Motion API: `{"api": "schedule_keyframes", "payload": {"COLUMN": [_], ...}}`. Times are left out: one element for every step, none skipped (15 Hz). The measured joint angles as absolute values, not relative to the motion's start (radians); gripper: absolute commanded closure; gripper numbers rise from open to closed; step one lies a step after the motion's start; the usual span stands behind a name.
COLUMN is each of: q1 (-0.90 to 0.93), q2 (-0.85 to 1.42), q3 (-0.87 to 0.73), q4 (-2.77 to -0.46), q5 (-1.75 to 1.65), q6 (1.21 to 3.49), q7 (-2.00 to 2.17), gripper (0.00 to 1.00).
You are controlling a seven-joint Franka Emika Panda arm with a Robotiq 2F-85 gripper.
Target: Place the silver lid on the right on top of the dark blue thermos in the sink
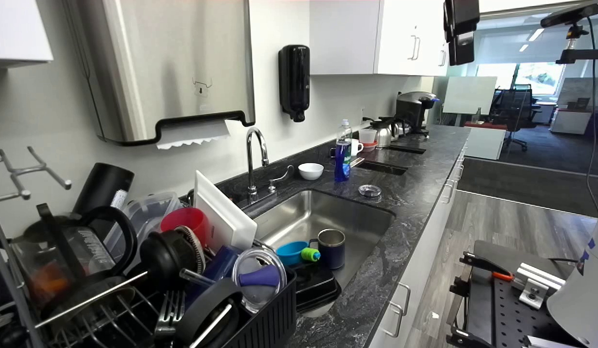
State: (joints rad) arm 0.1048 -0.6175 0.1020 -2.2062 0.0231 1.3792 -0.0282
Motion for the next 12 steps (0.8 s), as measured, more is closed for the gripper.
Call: {"api": "schedule_keyframes", "payload": {"q1": [0.105, 0.105, 0.105, 0.104, 0.104, 0.103, 0.102, 0.1, 0.097, 0.095, 0.093, 0.091], "q2": [-0.616, -0.611, -0.603, -0.591, -0.577, -0.561, -0.545, -0.528, -0.511, -0.496, -0.482, -0.469], "q3": [0.102, 0.102, 0.102, 0.102, 0.102, 0.102, 0.102, 0.102, 0.101, 0.101, 0.1, 0.099], "q4": [-2.206, -2.205, -2.203, -2.201, -2.199, -2.198, -2.198, -2.198, -2.198, -2.198, -2.198, -2.198], "q5": [0.023, 0.023, 0.022, 0.021, 0.014, 0.005, -0.006, -0.02, -0.035, -0.053, -0.071, -0.09], "q6": [1.387, 1.403, 1.431, 1.462, 1.495, 1.526, 1.554, 1.579, 1.6, 1.618, 1.631, 1.642], "q7": [-0.027, -0.024, -0.02, -0.018, -0.015, -0.013, -0.01, -0.007, -0.005, -0.001, 0.003, 0.009], "gripper": [0.0, 0.0, 0.0, 0.0, 0.0, 0.0, 0.0, 0.0, 0.0, 0.0, 0.0, 0.0]}}
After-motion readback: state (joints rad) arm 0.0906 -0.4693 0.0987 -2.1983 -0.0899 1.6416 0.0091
